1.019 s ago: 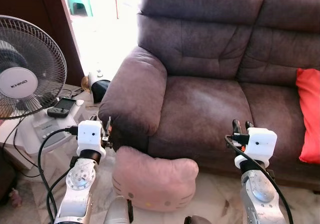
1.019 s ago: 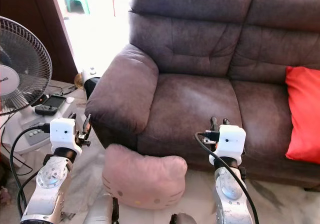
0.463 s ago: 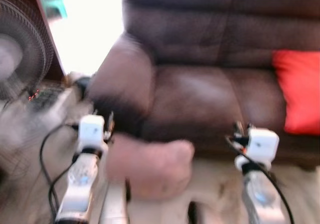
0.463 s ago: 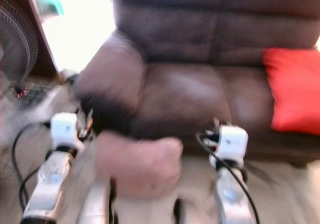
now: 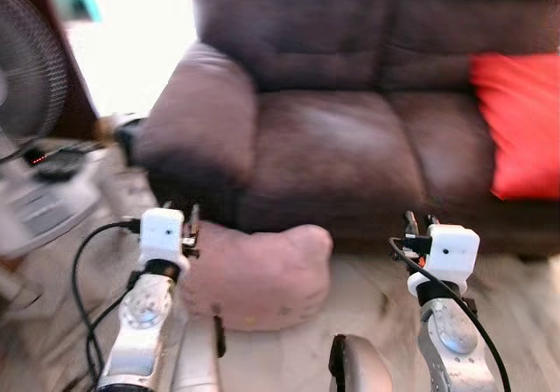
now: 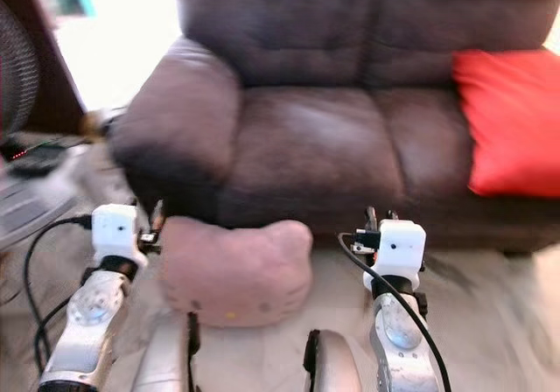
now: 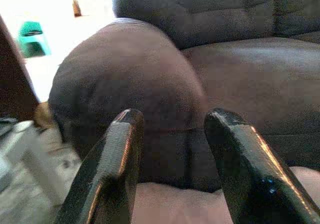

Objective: Move the pillow to the sofa from floor

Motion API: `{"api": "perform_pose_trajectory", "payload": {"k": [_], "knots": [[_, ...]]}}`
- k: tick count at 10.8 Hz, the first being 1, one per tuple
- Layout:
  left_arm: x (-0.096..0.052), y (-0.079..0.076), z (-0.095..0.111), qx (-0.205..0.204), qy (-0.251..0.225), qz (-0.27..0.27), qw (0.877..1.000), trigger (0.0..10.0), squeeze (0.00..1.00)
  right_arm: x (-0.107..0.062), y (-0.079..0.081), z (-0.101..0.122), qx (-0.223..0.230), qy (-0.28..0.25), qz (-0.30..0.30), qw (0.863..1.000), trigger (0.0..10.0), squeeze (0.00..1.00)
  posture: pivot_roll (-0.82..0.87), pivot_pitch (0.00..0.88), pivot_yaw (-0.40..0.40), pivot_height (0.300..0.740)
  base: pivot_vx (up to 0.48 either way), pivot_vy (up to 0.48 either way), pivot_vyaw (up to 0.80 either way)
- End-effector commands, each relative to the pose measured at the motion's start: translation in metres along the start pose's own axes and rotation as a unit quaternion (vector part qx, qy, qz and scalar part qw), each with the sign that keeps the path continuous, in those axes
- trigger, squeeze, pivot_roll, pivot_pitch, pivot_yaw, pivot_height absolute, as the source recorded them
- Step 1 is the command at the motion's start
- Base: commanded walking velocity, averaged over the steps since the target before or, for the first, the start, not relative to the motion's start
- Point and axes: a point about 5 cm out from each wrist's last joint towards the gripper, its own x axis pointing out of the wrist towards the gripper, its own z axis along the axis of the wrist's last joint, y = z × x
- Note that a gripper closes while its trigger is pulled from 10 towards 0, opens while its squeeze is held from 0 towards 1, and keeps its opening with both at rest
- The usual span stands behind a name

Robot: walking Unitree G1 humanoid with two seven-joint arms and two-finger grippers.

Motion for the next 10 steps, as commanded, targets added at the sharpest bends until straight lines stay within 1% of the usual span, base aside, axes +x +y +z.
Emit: {"api": "perform_pose_trajectory", "payload": {"k": [1, 3, 5, 6, 8, 10], "knots": [[0.0012, -0.0008, 0.0002, -0.003, 0.005, -0.005, 1.0, 10.0, 0.0, 0.0006, 0.0001, 0.0012, 0.001, -0.002, 0.003, 1.0, 10.0, 0.0, 0.02, 0.022, -0.051, 0.573, 0.0, 0.0, 0.0], [0.0009, 0.0001, 0.0005, -0.003, 0.003, -0.001, 1.0, 10.0, 0.0, 0.0017, 0.0006, 0.0009, -0.001, 0.005, 0.001, 1.0, 10.0, 0.0, 0.02, 0.023, -0.052, 0.573, 0.0, 0.0, 0.0], [0.0011, 0.0012, 0.0009, -0.003, 0.003, 0.001, 1.0, 10.0, 0.0, 0.0026, 0.0012, 0.0004, -0.003, 0.008, 0.001, 1.0, 10.0, 0.0, 0.02, 0.024, -0.051, 0.553, 0.0, 0.0, 0.0], [0.0013, 0.0007, 0.0011, -0.003, 0.003, 0.0, 1.0, 10.0, 0.0, 0.0027, 0.002, 0.0007, 0.0, 0.007, 0.002, 1.0, 10.0, 0.0, 0.02, 0.024, -0.051, 0.528, 0.0, 0.0, 0.0], [0.0012, 0.0002, 0.0009, -0.003, 0.003, 0.0, 1.0, 10.0, 0.0, 0.0023, 0.0028, -0.0006, -0.004, 0.011, 0.007, 1.0, 10.0, 0.0, 0.02, 0.025, -0.053, 0.498, 0.0, 0.0, 0.0], [0.0015, -0.0006, 0.0001, 0.0, 0.007, -0.003, 1.0, 10.0, 0.0, 0.0011, 0.0037, -0.0003, 0.003, 0.006, 0.013, 1.0, 10.0, 0.0, 0.02, 0.027, -0.052, 0.498, 0.0, 0.0, 0.0]]}}
